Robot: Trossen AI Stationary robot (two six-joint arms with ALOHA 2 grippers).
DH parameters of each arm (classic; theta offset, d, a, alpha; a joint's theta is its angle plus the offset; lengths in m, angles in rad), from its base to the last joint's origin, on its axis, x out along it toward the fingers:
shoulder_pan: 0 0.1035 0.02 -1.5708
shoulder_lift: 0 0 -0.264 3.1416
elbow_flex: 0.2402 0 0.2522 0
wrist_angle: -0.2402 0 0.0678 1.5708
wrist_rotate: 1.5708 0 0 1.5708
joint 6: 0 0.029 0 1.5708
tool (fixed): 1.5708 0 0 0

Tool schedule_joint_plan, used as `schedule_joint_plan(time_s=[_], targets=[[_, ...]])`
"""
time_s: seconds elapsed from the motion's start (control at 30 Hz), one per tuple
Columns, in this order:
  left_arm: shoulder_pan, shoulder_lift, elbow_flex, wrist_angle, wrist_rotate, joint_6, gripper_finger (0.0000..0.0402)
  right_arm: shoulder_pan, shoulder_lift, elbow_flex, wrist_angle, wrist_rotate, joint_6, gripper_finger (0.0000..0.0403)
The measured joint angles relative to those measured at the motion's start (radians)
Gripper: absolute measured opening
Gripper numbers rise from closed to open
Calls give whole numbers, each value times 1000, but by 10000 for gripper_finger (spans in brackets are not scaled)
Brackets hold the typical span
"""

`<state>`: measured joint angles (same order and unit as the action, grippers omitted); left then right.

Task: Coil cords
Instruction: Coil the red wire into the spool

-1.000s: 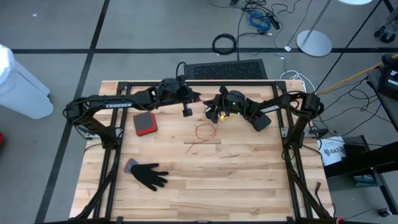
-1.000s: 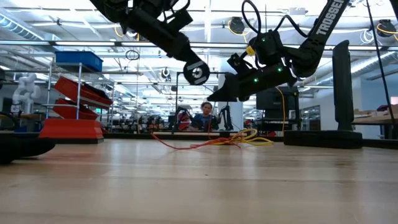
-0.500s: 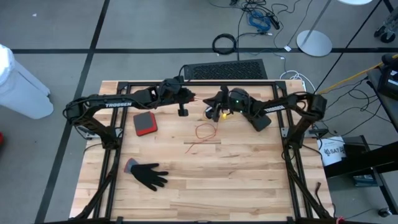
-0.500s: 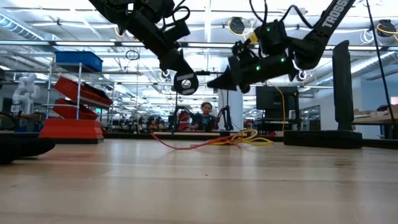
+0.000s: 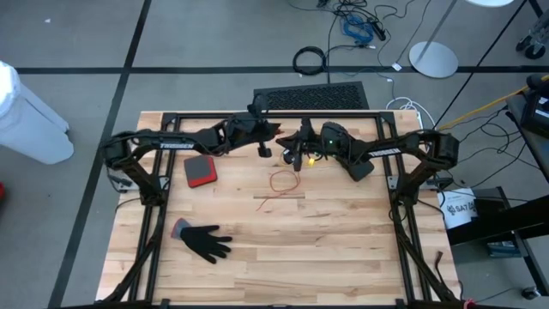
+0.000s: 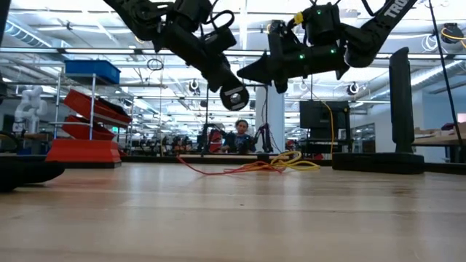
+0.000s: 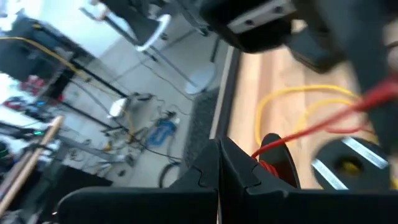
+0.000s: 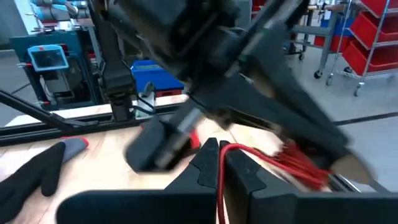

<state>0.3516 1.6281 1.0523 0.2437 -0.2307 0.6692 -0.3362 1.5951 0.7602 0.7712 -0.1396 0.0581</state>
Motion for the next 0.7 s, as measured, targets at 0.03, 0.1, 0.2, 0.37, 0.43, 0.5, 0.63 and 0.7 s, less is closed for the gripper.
schedule_joint_plan(time_s=[0.03,0.1,0.2,0.37,0.43,0.5,0.63,0.7], targets=[[-2,8,0,29,-18,0,0,6,0,1,0,10,-4,0],[-7,15,0,82,-37,0,0,14,0,1,0,33,-15,0],[-7,15,0,153,-41,-8,0,18,0,1,2,52,-23,0],[-9,15,0,228,-17,-29,0,25,1,2,5,89,-66,0],[-9,15,0,233,10,-46,0,25,2,2,11,85,-100,0],[-9,15,0,239,30,-77,0,25,2,2,11,87,-127,0],[-12,15,-1,253,56,-132,0,24,2,2,19,91,-155,0],[-14,15,-1,262,76,-156,0,24,2,2,21,92,-157,0]])
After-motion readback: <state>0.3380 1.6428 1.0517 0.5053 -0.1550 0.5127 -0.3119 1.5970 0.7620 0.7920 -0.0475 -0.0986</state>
